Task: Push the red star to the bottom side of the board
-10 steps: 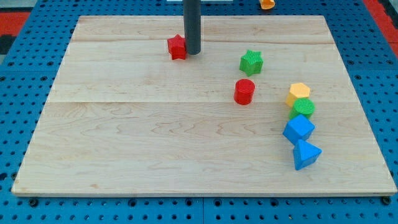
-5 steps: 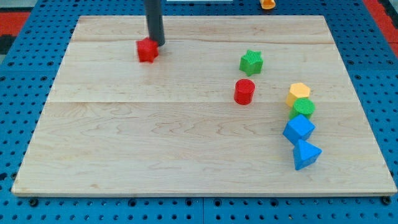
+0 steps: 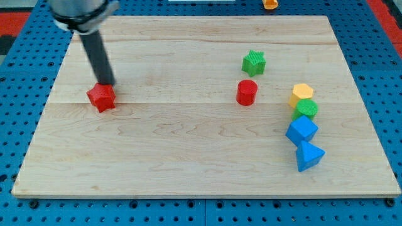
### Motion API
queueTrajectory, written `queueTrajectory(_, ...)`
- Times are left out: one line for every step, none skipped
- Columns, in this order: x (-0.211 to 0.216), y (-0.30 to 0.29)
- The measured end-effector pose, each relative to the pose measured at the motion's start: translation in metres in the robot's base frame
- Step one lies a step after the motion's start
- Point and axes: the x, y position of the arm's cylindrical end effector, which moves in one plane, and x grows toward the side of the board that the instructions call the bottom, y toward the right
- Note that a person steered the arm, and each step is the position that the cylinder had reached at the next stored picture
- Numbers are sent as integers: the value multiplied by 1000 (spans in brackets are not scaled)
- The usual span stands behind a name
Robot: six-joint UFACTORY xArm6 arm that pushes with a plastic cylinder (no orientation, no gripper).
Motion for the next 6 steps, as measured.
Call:
queueTrajectory(19,-36)
queueTrajectory(35,33)
queueTrajectory(42,80)
queueTrajectory(51,100)
queueTrajectory(42,120)
queueTrajectory(73,115)
